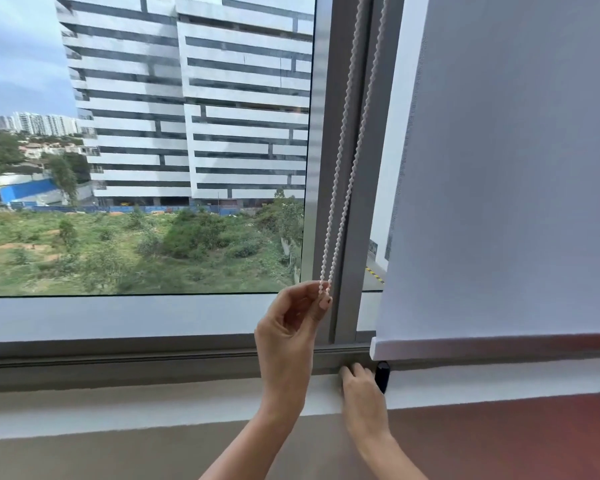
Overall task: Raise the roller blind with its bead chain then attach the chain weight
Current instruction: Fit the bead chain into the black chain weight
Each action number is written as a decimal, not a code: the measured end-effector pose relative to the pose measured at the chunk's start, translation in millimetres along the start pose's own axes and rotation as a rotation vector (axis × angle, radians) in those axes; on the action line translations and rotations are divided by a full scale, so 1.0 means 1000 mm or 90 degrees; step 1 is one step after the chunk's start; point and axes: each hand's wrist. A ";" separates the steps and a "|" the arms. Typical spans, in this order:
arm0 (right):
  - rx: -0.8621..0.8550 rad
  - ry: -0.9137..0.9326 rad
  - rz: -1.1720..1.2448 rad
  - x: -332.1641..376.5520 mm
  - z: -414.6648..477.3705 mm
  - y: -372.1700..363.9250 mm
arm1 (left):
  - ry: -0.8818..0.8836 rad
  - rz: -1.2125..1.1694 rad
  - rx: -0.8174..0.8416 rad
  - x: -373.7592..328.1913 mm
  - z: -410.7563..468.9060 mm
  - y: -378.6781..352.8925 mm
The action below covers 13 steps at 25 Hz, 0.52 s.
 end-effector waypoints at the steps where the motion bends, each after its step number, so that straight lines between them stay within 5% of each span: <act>1: 0.000 -0.003 -0.003 0.000 -0.001 -0.002 | 0.003 -0.012 0.000 0.002 0.002 0.001; 13: -0.158 0.143 0.151 0.005 -0.015 0.027 | 0.009 -0.006 0.023 0.011 0.014 0.001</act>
Point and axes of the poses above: each hand's wrist, its own z-axis towards the middle knuckle, its own y-axis out of the back of the hand, x = y × z, and after that the axes turned 10 degrees about -y, right-handed
